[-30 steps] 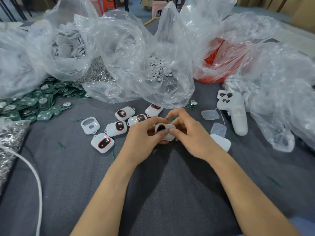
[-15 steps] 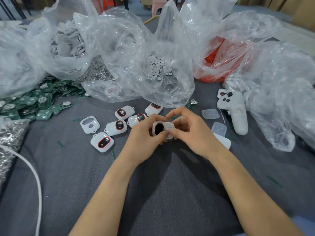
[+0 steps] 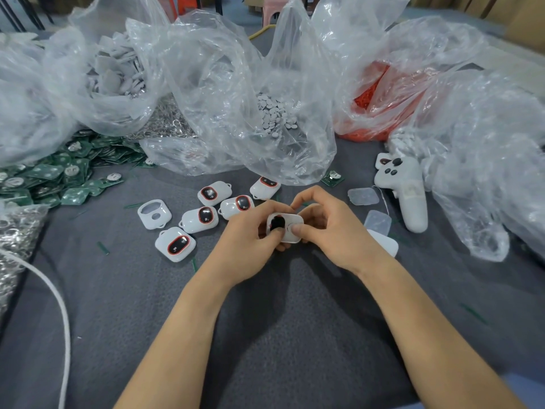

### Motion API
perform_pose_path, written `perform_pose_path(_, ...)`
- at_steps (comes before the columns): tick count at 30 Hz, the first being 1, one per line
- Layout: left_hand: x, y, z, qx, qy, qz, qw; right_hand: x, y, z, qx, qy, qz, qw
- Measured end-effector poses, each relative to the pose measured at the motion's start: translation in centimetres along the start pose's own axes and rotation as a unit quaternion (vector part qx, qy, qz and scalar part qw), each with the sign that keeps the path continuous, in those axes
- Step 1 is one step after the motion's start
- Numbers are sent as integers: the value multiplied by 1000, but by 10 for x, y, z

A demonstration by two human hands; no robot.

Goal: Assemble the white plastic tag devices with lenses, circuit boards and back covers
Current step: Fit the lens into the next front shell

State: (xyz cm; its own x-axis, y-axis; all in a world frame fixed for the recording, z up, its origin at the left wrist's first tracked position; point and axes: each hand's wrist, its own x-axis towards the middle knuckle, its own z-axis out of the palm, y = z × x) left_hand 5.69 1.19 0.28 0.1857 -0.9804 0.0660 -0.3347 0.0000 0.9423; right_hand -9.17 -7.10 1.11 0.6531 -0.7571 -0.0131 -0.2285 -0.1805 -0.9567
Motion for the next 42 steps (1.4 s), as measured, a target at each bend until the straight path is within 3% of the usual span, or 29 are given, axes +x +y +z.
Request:
perform_pose_path(12, -1, 3, -2, -81, -14, -6, 997, 1, -2, -11, 68, -49, 15, 996)
perform_pose_path(22, -3, 6, -1, 48, -27, 25, 998, 1, -1, -7, -77, -42, -5, 996)
perform_pose_path(29, -4, 7, 0, 69, -23, 30, 997, 0, -4, -9, -90, -40, -1, 995)
perform_pose_path(35, -3, 7, 0, 89, 2, 37, 995, 3, -2, -4, -100, -5, 15, 995)
perform_pose_path(40, 0, 7, 5, 55, 65, 5, 996, 4, -2, -8, 25, 58, 54, 997)
perform_pose_path(42, 0, 6, 8, 55, 80, -6, 995, 4, -1, -6, -17, 78, 46, 996)
